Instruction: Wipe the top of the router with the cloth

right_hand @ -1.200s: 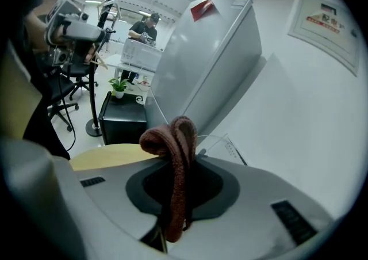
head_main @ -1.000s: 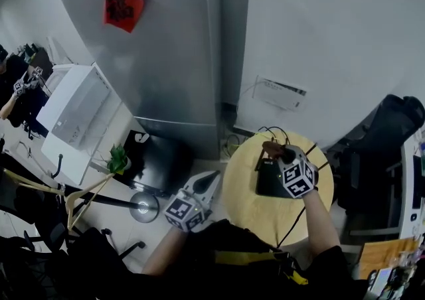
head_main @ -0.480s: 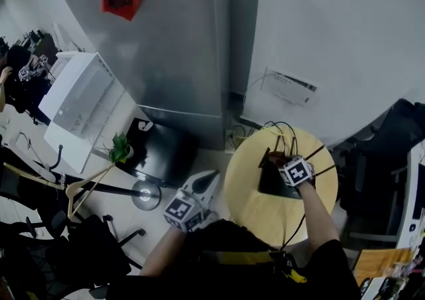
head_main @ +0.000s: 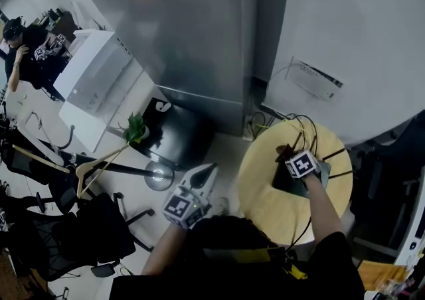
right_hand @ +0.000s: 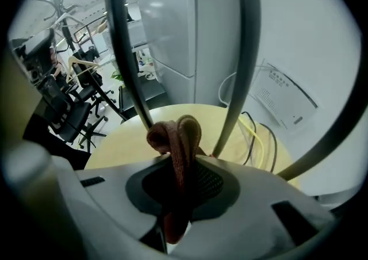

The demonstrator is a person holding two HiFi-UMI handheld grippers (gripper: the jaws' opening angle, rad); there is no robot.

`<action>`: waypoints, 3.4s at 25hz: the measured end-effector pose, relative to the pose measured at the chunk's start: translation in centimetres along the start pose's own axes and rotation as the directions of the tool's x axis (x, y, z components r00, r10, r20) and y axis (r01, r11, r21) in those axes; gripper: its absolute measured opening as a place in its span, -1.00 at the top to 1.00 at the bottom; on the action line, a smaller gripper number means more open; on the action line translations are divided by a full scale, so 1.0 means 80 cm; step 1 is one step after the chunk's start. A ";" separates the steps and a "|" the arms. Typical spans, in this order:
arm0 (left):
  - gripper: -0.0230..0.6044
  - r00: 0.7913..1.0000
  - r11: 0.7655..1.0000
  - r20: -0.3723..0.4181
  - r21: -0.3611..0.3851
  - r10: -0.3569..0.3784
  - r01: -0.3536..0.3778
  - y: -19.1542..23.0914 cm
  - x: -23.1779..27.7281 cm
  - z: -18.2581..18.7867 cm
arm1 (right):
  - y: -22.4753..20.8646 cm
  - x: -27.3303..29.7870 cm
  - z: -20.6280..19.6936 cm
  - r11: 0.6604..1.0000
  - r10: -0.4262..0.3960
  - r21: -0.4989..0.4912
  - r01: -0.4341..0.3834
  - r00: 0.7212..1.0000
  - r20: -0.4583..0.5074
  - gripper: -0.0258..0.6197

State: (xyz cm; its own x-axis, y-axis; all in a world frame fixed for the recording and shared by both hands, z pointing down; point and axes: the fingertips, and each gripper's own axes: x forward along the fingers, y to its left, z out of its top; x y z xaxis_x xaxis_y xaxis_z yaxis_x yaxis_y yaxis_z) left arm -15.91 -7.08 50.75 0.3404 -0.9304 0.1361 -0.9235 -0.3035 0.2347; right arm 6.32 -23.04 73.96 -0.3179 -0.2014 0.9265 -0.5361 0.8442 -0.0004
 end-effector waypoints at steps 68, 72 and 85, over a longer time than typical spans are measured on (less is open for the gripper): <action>0.93 0.955 0.955 -0.033 0.013 -0.295 0.295 -0.070 0.040 -0.012 | -0.014 -0.122 -0.041 0.936 -0.349 0.109 0.335 0.922 0.169 0.73; 0.93 0.963 0.964 -0.049 0.002 -0.265 0.266 -0.061 0.040 -0.016 | -0.020 -0.090 -0.043 0.917 -0.330 0.279 0.284 0.934 0.133 0.73; 0.93 0.987 0.991 -0.091 -0.051 -0.132 0.128 -0.015 0.024 -0.038 | -0.060 -0.010 -0.021 0.867 -0.257 0.452 0.212 0.966 0.039 0.73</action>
State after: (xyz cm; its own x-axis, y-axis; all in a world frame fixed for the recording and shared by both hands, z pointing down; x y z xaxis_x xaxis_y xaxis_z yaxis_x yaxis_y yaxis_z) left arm -13.60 -7.92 53.68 0.4739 -0.8595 0.1912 -0.8623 -0.4090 0.2987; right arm 10.45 -26.06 73.86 -0.1999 -0.4308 0.8800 -0.8852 0.4645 0.0263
